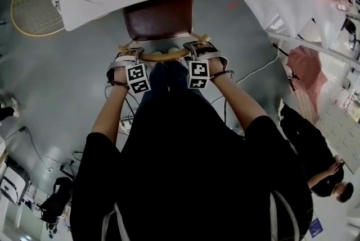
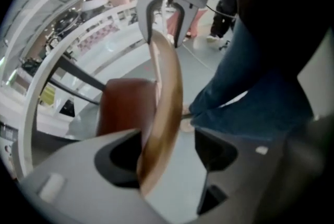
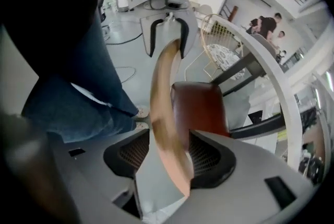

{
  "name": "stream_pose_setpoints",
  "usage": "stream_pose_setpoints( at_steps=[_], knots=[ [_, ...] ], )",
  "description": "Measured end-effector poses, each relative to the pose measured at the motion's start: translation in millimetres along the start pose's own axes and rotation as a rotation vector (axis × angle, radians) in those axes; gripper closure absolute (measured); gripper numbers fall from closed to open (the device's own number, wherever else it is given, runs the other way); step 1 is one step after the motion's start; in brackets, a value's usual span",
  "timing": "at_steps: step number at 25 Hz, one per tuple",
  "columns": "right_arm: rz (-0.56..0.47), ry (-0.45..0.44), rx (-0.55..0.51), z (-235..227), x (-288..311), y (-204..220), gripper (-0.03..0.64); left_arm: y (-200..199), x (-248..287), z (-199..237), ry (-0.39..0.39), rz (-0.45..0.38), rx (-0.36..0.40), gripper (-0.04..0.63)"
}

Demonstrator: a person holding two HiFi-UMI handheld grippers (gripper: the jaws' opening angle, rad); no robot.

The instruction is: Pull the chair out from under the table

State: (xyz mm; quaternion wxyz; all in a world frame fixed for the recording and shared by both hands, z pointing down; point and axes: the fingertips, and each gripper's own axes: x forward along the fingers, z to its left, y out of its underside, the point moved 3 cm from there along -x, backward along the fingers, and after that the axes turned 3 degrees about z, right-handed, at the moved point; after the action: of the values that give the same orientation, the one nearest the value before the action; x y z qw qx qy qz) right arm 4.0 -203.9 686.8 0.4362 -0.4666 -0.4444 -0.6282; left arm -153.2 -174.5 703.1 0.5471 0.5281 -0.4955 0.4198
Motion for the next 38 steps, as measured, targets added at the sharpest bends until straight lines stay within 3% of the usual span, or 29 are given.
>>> stream_pose_setpoints(
  at_steps=[3, 6, 10, 12, 21, 28, 38],
  knots=[
    [0.092, -0.006, -0.115, 3.9, 13.8, 3.3, 0.419, 2.6, 8.9, -0.2, 0.009, 0.055, 0.063, 0.273],
    [0.184, 0.039, -0.164, -0.8, 23.1, 11.4, 0.419, 4.5, 14.0, -0.2, -0.004, 0.103, 0.112, 0.289],
    [0.215, 0.062, -0.204, -5.4, 27.0, 13.7, 0.440, 5.9, 17.4, 5.0, -0.055, 0.141, 0.163, 0.330],
    [0.218, 0.059, -0.214, -4.9, 27.1, 13.0, 0.443, 6.0, 16.7, 9.6, -0.076, 0.151, 0.165, 0.419],
    [0.245, 0.057, -0.238, 0.6, 26.9, 10.7, 0.451, 6.3, 16.1, 5.3, -0.056, 0.184, 0.171, 0.428],
    [0.264, 0.059, -0.266, 25.1, 25.1, 10.7, 0.454, 3.9, 16.5, -21.4, -0.052, 0.175, 0.201, 0.434],
    [0.262, 0.051, -0.291, 66.0, 17.6, 14.9, 0.457, -6.1, 15.2, -69.1, -0.048, 0.155, 0.181, 0.437]
  ],
)
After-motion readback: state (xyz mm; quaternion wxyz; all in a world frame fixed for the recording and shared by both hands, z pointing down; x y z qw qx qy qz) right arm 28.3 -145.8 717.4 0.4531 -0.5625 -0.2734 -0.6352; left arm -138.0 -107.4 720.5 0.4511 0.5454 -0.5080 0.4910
